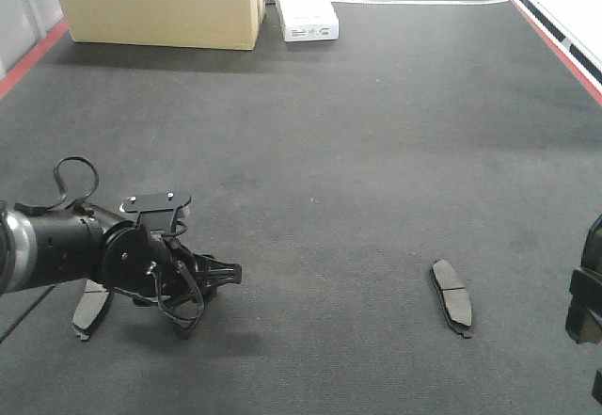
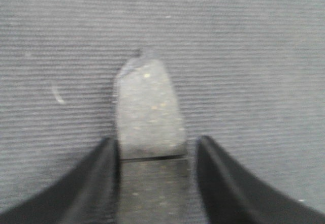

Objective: Move and align brake pads A on conveyor
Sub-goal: 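Lower the left gripper holding its pad toward the belt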

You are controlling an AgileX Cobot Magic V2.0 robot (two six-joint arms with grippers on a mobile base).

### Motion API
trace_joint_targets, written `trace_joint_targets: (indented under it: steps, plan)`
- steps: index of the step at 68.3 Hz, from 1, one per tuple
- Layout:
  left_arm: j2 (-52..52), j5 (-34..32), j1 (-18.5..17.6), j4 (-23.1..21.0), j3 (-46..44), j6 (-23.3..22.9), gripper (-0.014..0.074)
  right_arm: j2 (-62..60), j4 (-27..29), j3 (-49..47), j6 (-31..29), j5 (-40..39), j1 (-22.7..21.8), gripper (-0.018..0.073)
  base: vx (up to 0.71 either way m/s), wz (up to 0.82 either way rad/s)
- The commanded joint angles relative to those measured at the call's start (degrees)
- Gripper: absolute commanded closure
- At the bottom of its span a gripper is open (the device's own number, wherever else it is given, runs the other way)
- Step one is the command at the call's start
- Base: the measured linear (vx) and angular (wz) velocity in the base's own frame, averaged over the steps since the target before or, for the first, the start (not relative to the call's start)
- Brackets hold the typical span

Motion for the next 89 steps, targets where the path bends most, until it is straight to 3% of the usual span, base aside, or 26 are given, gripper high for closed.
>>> trace_joint_targets:
  steps: [1,24,40,53,61,89]
  plan:
    - [-4.26,-0.69,-0.19,0.04,-1.32,0.74,0.0171,0.12,-1.19,-1.73,-0.32,-5.10,-0.21,0.0564,0.00,0.00]
    - [-20.31,4.88,-0.19,4.88,-1.00,2.57,0.0171,0.12,-1.19,-1.73,-0.32,-5.10,-0.21,0.0564,0.00,0.00]
    - [-32.73,8.12,-0.19,4.74,-1.00,6.54,0.0171,0.12,-1.19,-1.73,-0.32,-5.10,-0.21,0.0564,0.00,0.00]
    - [-43.99,10.45,-0.19,4.68,-0.89,13.26,0.0171,0.12,-1.19,-1.73,-0.32,-5.10,-0.21,0.0564,0.00,0.00]
    - [-49.34,12.43,-0.19,4.68,-0.71,13.51,0.0171,0.12,-1.19,-1.73,-0.32,-5.10,-0.21,0.0564,0.00,0.00]
    - [-73.13,4.72,-0.19,4.68,19.41,17.03,0.0171,0.12,-1.19,-1.73,-0.32,-5.10,-0.21,0.0564,0.00,0.00]
